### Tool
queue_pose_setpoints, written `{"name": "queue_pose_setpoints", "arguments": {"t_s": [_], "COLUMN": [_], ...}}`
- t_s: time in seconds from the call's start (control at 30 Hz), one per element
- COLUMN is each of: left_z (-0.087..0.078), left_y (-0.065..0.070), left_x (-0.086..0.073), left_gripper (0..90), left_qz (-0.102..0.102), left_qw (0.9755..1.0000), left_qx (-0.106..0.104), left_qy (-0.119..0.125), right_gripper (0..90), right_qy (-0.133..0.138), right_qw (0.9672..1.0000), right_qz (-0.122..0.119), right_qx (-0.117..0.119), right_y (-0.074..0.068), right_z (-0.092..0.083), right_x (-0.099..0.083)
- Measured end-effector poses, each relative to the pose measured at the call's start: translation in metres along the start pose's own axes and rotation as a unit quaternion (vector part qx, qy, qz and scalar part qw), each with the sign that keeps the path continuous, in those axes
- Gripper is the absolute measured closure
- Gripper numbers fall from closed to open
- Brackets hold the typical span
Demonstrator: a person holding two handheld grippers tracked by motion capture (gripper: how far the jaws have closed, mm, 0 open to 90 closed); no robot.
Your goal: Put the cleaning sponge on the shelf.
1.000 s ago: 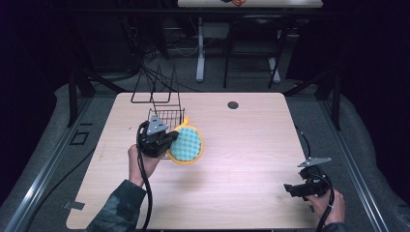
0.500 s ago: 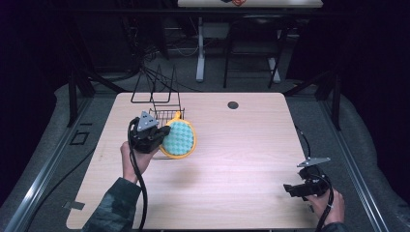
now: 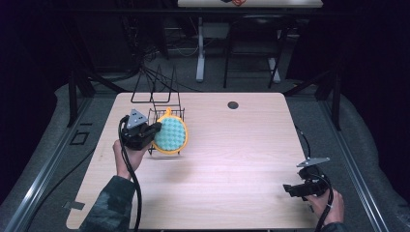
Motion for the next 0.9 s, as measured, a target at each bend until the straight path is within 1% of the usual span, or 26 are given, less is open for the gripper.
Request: {"name": "queue_pose_setpoints", "arguments": {"t_s": [0.2, 0.27, 0.33, 0.47, 0.63, 0.83, 0.9], "left_z": [0.002, 0.005, 0.006, 0.010, 0.015, 0.023, 0.027], "left_y": [-0.012, -0.016, -0.019, -0.026, -0.034, -0.040, -0.042], "left_x": [-0.005, -0.008, -0.010, -0.015, -0.019, -0.026, -0.028], "left_gripper": [88.4, 88.4, 88.4, 88.4, 88.4, 88.3, 88.3], "left_qz": [-0.004, -0.007, -0.010, -0.011, -0.020, -0.027, -0.027], "left_qw": [0.9999, 0.9999, 0.9999, 0.9998, 0.9995, 0.9994, 0.9993], "left_qx": [0.014, 0.014, 0.013, 0.017, 0.022, 0.021, 0.022], "left_qy": [0.005, 0.001, 0.003, -0.001, -0.004, -0.008, -0.014], "right_gripper": [12.3, 12.3, 12.3, 12.4, 12.4, 12.4, 12.5], "right_qy": [0.000, -0.001, -0.001, -0.001, -0.001, -0.002, -0.003], "right_qw": [1.0000, 1.0000, 1.0000, 1.0000, 1.0000, 1.0000, 1.0000], "right_qz": [0.000, 0.000, 0.000, 0.000, -0.003, -0.002, -0.002], "right_qx": [-0.001, 0.000, -0.001, -0.001, -0.002, -0.001, -0.002], "right_y": [0.000, 0.000, 0.000, 0.000, 0.000, 0.000, 0.000], "right_z": [0.000, 0.000, 0.000, 0.000, 0.000, 0.001, 0.001], "right_x": [0.000, 0.000, 0.000, 0.000, 0.000, -0.001, -0.001]}}
Point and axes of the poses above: each handheld gripper's, and its own axes: z roughly forward along the jaws, x roughly out of its top, y roughly to its right, the point moved 7 cm from there along z, roughly forward along the jaws, and after that the axes turned 6 degrees about -x, right-handed, at the moved point
